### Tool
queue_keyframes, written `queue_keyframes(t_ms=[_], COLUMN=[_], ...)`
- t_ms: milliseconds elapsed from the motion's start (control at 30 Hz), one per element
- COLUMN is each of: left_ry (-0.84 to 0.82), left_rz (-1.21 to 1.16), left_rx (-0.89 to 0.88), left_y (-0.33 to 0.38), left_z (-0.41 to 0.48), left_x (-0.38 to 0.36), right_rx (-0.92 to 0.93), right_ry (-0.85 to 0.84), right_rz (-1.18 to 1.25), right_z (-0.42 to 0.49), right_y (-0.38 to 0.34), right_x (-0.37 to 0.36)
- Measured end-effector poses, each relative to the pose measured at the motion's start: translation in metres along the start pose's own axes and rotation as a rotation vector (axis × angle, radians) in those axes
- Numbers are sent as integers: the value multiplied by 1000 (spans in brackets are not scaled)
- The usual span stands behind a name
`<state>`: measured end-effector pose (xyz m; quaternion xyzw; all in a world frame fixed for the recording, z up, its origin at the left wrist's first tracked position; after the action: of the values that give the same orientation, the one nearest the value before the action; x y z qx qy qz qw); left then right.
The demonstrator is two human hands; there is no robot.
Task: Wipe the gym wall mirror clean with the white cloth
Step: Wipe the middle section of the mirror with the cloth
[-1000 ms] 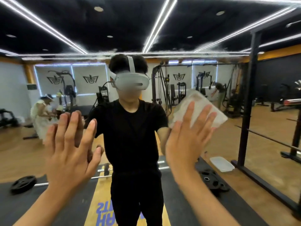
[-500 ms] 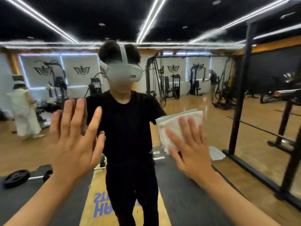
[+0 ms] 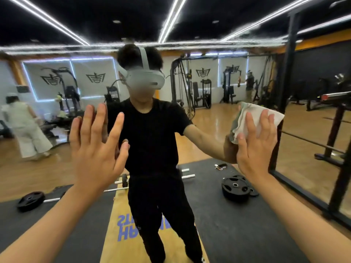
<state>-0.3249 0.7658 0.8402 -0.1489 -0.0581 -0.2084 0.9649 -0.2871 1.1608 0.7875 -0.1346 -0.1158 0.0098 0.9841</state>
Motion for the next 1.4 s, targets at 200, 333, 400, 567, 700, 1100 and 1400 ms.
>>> queue_keyframes(t_ms=[200, 333, 400, 567, 700, 1100, 1400], left_ry=[-56, -40, -28, -12, -46, -16, 13], left_rz=[-24, -28, -20, -29, 32, 134, 116], left_rx=[96, 197, 164, 18, 2, 13, 14], left_y=[5, 39, 69, 171, 210, 216, 217], left_z=[6, 24, 41, 78, 89, 86, 86], left_x=[5, 4, -4, -37, -66, -78, -77], right_rx=[5, 110, 159, 207, 222, 49, 183], right_ry=[-6, -18, -23, -71, -92, -66, -9], right_rz=[-20, -20, -14, 13, 60, -14, 69], right_z=[23, 53, 64, 69, 70, 175, 183], right_y=[1, 16, 23, 30, 30, 161, -48], right_x=[-3, 5, 9, 6, 4, 48, 31])
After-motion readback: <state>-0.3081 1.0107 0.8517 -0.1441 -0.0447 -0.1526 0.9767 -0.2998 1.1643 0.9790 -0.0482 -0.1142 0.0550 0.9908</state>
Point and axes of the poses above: each hand's wrist, its own z-axis towards the middle knuckle, its own x-axis out of the back of the hand, y = z × x, the point moved 9 cm from there along z, towards the middle knuckle, and after that the axes turned 3 degrees about -z, right-handed, at the moved point
